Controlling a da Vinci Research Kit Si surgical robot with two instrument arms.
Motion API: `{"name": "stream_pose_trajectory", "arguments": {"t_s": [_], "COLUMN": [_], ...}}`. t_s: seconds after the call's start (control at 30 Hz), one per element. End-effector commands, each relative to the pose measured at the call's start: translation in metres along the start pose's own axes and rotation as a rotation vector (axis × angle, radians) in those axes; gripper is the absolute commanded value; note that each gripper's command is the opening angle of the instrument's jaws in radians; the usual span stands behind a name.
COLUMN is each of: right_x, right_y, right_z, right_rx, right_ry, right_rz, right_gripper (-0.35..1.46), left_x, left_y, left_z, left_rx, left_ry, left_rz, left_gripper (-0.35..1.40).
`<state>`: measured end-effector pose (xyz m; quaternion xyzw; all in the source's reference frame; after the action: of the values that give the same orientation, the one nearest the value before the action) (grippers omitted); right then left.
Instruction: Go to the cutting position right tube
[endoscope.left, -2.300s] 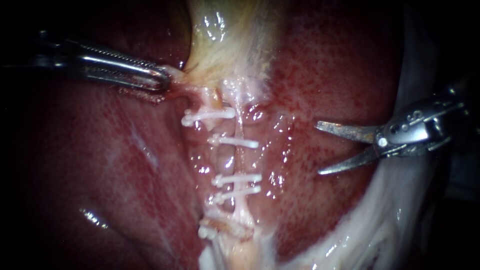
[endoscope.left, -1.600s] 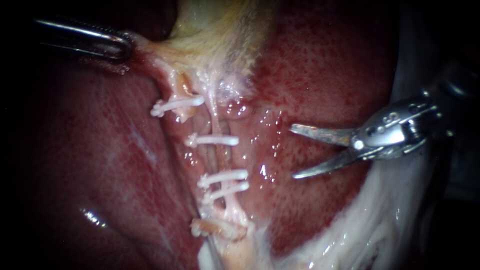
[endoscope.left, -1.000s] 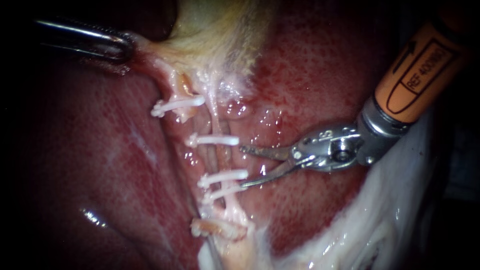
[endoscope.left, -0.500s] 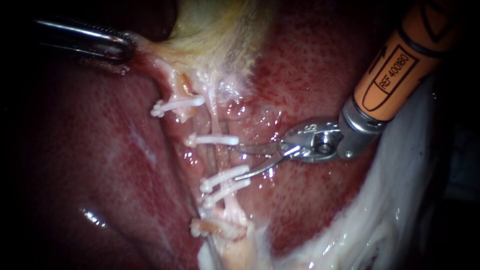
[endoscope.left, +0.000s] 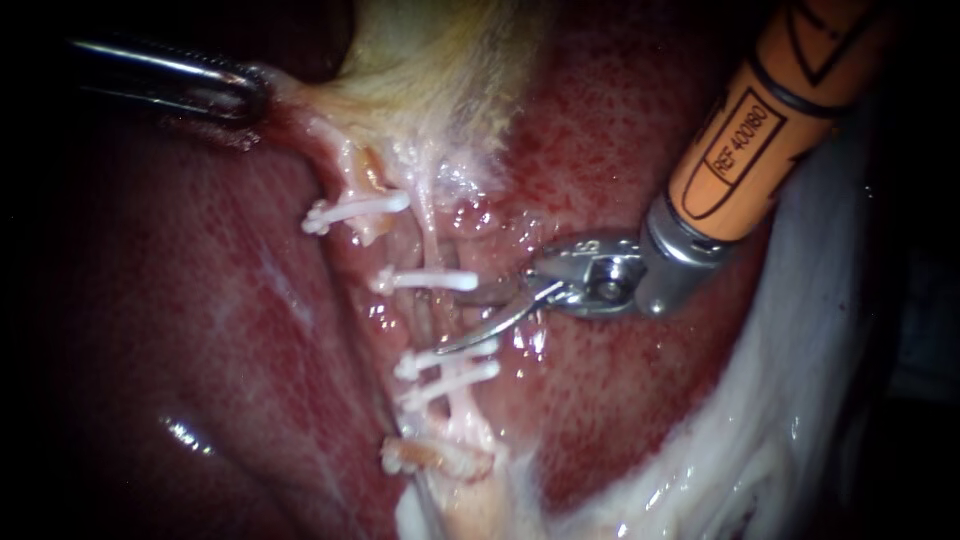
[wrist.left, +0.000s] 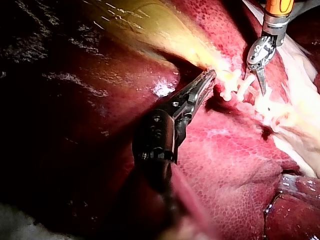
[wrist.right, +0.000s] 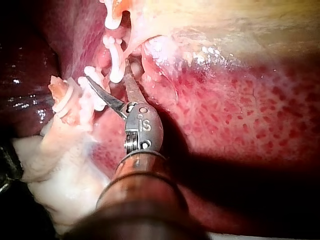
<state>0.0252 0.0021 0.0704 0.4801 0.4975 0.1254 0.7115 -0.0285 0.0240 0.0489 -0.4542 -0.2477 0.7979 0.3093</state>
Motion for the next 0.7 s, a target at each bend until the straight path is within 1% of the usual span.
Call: {"name": "stream_pose_trajectory", "arguments": {"t_s": [0.03,0.1,0.27,0.43,0.57,0.7], "right_x": [0.0001,0.0003,0.0007,0.0013,0.0020,0.0023], "right_y": [0.0000,-0.0001,-0.0008,-0.0011,-0.0009,-0.0008], "right_z": [0.0003,0.0007,0.0017,0.0028,0.0037,0.0041], "right_rx": [0.011,0.024,0.084,0.142,0.160,0.172], "right_ry": [-0.003,0.000,0.015,0.046,0.056,0.077], "right_rz": [0.002,0.002,0.021,0.037,0.039,0.044], "right_gripper": [1.39,1.39,1.35,1.30,1.30,1.27], "left_x": [0.0000,0.0000,0.0000,0.0000,0.0000,0.0000], "left_y": [0.0000,0.0000,0.0000,0.0000,0.0000,0.0000], "left_z": [0.0000,0.0000,-0.0001,-0.0001,-0.0001,-0.0001], "left_rx": [0.000,0.000,0.000,0.000,0.000,0.000], "left_ry": [0.000,0.000,0.000,0.000,0.000,0.000], "left_rz": [0.000,0.000,0.000,0.000,0.000,0.000], "left_gripper": [-0.35,-0.35,-0.35,-0.35,-0.35,-0.35]}}
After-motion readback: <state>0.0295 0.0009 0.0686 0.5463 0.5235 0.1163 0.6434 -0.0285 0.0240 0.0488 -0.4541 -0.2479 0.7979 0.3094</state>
